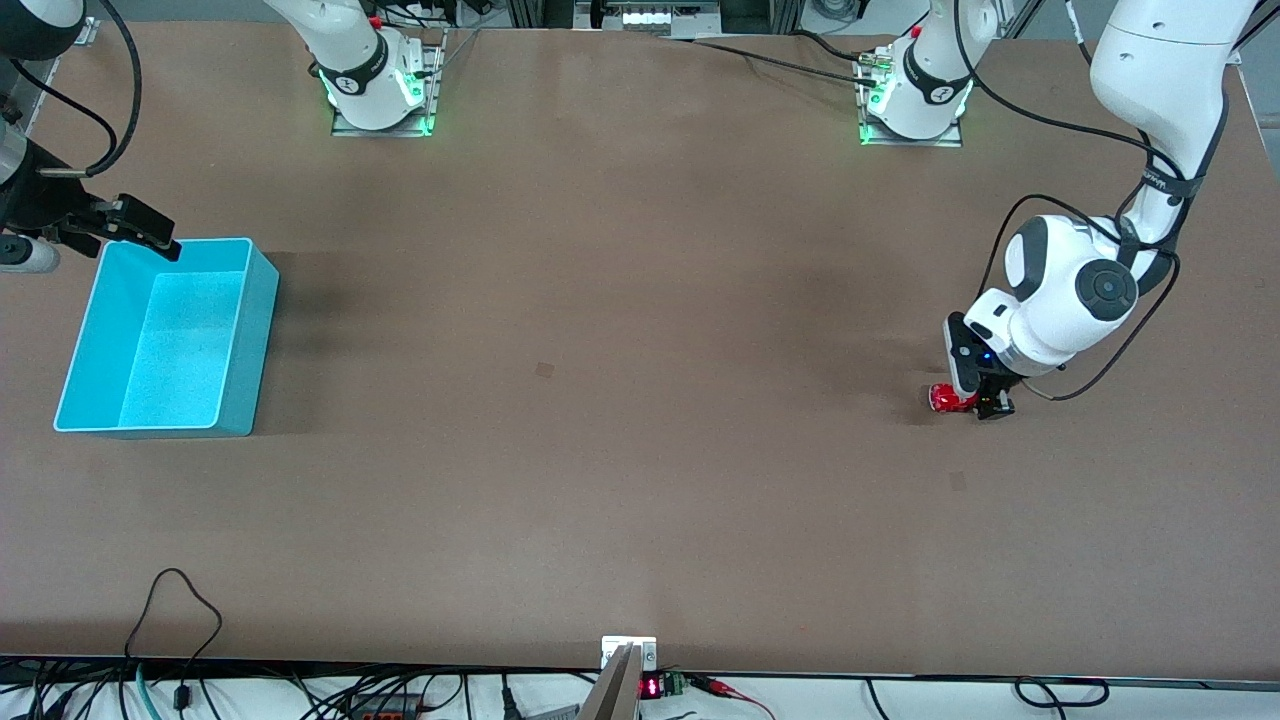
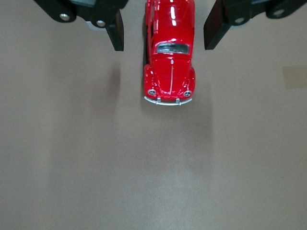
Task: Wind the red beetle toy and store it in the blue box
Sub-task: 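Lower the left gripper over the red car and close on it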
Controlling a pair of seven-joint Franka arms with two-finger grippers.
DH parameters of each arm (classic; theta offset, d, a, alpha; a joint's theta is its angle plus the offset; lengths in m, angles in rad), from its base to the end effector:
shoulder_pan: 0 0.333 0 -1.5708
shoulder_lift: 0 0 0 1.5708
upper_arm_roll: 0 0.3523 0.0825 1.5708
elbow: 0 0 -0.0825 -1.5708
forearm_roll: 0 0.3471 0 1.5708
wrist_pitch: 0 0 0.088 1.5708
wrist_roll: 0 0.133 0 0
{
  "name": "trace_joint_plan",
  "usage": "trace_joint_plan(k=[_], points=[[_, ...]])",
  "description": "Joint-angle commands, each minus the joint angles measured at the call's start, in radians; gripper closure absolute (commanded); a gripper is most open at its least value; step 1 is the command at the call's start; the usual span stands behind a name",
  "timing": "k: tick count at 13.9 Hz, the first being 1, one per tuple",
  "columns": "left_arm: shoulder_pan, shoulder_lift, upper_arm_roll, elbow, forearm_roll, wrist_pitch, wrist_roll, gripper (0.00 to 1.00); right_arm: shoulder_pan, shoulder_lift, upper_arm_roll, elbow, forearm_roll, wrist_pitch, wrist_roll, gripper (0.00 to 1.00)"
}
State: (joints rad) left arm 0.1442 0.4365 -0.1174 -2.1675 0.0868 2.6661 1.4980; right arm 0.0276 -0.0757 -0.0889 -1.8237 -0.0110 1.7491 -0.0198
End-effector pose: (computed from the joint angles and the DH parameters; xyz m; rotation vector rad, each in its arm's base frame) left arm 0.5684 0.0151 0.2359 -2.2311 2.1516 -0.0820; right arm 0.4989 -0.0334 0.5775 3.1369 -0.0617 0.0010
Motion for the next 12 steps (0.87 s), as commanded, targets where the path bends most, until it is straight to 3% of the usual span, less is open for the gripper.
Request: trace_joint_plan(k=[1,4,6,12], points=[[0.02,0.025,-0.005,0.011,0.022,0.031,0.027,0.28,-0.006,-0.012,0.003,-0.002,0.0,-0.008,0.003,0.0],[0.018,0.025,-0.005,0.015,0.022,0.031,0.054,0.59,-0.006,-0.012,0.003,-0.002,0.0,-0.008,0.001,0.0],[0.011,0.025,-0.007,0.015,0.022,0.031,0.056,0.73,-0.006,-0.012,0.003,-0.002,0.0,-0.008,0.003,0.0],[0.009,0.025,-0.005,0.015,0.022,0.029,0.061,0.79,-0.006,-0.012,0.003,-0.002,0.0,-0.008,0.003,0.0]])
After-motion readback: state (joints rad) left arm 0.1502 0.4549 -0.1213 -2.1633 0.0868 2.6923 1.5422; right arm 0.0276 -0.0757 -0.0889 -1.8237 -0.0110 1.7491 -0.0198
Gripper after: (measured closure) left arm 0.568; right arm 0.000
